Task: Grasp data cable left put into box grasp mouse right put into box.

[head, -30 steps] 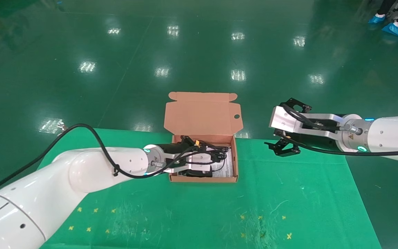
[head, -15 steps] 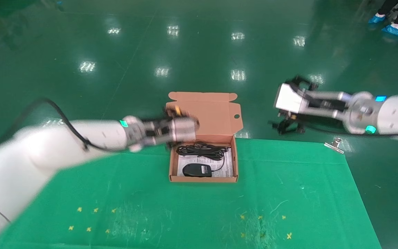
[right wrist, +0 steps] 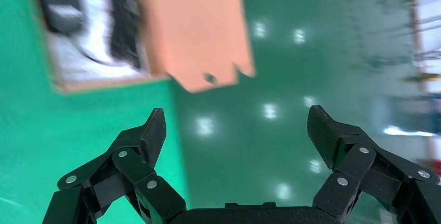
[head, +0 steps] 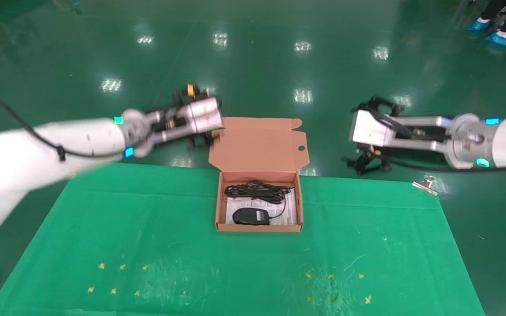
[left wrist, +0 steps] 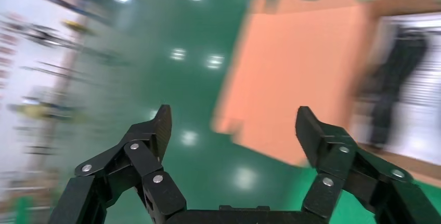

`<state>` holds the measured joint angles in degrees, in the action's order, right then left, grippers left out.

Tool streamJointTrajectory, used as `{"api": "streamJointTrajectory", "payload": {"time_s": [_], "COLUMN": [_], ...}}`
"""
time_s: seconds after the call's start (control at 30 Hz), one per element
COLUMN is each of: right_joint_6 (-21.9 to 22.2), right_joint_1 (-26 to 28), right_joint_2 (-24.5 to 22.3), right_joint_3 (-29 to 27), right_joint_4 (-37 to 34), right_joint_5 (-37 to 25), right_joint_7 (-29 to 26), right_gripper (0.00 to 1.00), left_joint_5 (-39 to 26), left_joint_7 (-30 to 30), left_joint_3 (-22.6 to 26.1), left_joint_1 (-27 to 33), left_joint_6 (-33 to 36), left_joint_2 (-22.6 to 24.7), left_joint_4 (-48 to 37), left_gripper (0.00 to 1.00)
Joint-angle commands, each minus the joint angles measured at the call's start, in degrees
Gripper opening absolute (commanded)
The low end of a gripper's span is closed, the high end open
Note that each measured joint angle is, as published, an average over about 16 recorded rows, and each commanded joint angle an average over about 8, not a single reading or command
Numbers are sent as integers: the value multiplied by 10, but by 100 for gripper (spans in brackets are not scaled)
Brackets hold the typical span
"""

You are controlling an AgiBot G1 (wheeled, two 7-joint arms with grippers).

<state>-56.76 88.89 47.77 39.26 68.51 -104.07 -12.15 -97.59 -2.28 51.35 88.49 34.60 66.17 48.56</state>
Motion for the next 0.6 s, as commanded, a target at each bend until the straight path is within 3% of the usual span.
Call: {"api": "streamJointTrajectory", "payload": {"time_s": [0.03,0.6], "right_joint_6": [-10,-101], "right_joint_1": [-9,-96], "right_joint_2": [-4,-45], "right_joint_3": [-8,-81], "right_joint_4": [2,18], "right_joint_5": [21,218], "right_joint_7": [0,5], "right_gripper": [100,100], "left_joint_5": [19,196], "left_joint_7": [-3,-30], "left_joint_3": [-12,-125], "left_joint_1": [-9,-95], "left_joint_6": [17,180], "left_joint_2": [-11,-110], "left_joint_4": [9,88], "left_gripper": [100,100]}}
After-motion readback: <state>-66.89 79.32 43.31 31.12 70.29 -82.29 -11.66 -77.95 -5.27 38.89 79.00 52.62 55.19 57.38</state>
